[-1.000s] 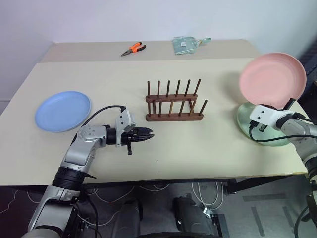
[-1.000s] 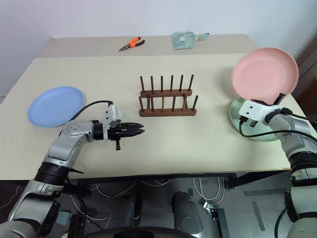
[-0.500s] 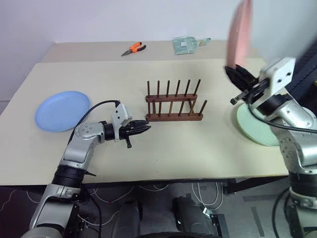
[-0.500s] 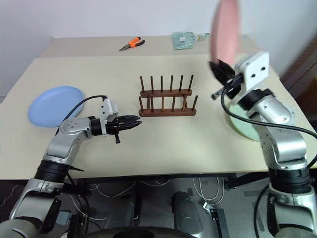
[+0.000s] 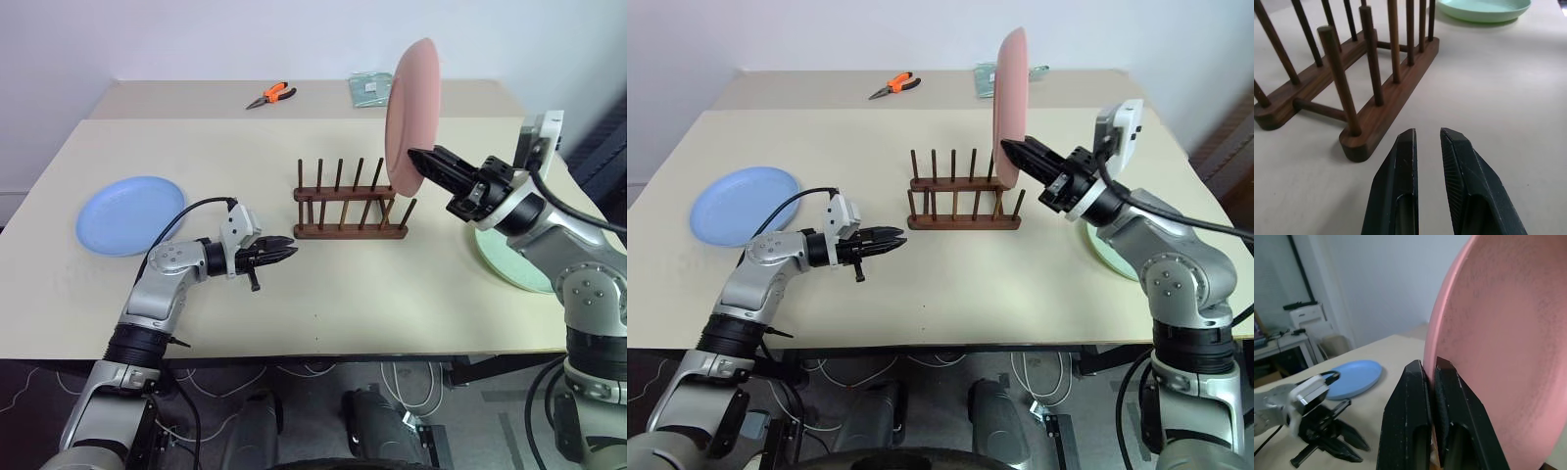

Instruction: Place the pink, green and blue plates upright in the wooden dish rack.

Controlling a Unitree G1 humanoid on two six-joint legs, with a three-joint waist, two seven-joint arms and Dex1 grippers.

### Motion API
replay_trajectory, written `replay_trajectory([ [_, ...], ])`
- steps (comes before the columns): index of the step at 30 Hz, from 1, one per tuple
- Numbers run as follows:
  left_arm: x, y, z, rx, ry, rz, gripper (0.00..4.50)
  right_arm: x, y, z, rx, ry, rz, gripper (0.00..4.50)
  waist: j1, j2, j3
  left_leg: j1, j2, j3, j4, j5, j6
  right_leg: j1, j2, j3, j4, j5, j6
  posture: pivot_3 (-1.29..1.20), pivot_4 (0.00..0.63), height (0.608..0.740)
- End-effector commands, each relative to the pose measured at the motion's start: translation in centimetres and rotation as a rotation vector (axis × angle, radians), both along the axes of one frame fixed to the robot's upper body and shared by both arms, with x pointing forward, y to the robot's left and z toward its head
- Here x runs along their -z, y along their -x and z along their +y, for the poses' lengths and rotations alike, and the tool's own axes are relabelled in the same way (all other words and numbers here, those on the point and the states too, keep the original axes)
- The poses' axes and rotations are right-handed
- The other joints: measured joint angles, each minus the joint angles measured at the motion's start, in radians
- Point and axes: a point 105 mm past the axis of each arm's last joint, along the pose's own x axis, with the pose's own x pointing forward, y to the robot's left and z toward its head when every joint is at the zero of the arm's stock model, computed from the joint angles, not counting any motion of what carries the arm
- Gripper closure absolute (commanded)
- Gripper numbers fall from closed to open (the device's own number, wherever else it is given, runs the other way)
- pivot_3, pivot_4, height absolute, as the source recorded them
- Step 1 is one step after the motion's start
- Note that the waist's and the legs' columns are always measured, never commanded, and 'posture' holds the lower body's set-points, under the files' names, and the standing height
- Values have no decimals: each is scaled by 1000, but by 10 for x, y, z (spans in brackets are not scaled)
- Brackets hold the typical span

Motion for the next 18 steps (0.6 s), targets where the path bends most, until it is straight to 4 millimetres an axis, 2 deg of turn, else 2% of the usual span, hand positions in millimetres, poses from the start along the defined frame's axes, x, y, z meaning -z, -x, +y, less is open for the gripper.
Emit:
replay_trajectory([
  [1,-11,1,1,-3,8,-48,3764,-8,1,-6,-32,-41,-11,4478,0,0,0,0,0,0,0,0,0,0,0,0,0,0,0,0,150,732],
  [6,-12,0,3,-12,3,-54,3764,8,-3,-8,-54,-42,56,4478,1,0,0,0,0,0,0,0,0,0,0,0,0,0,0,0,150,732],
  [9,-13,-1,5,-16,-2,-56,3764,7,-9,-12,-12,-45,48,3515,-1,0,0,0,0,0,0,0,0,0,0,0,0,0,0,0,150,732],
  [14,-13,1,4,-12,-4,-53,3764,2,-19,-24,136,32,-26,1026,0,0,0,0,0,0,0,0,0,0,0,0,0,0,0,0,150,732],
  [16,-12,1,3,-9,-4,-49,3764,4,-16,-27,160,79,-48,1026,1,0,0,0,0,0,0,0,0,0,0,0,0,0,0,0,150,732],
  [18,-13,1,2,-5,-7,-50,3764,6,0,-38,195,206,-93,1026,7,0,0,-1,0,0,0,0,0,0,0,0,0,0,0,0,150,732],
])
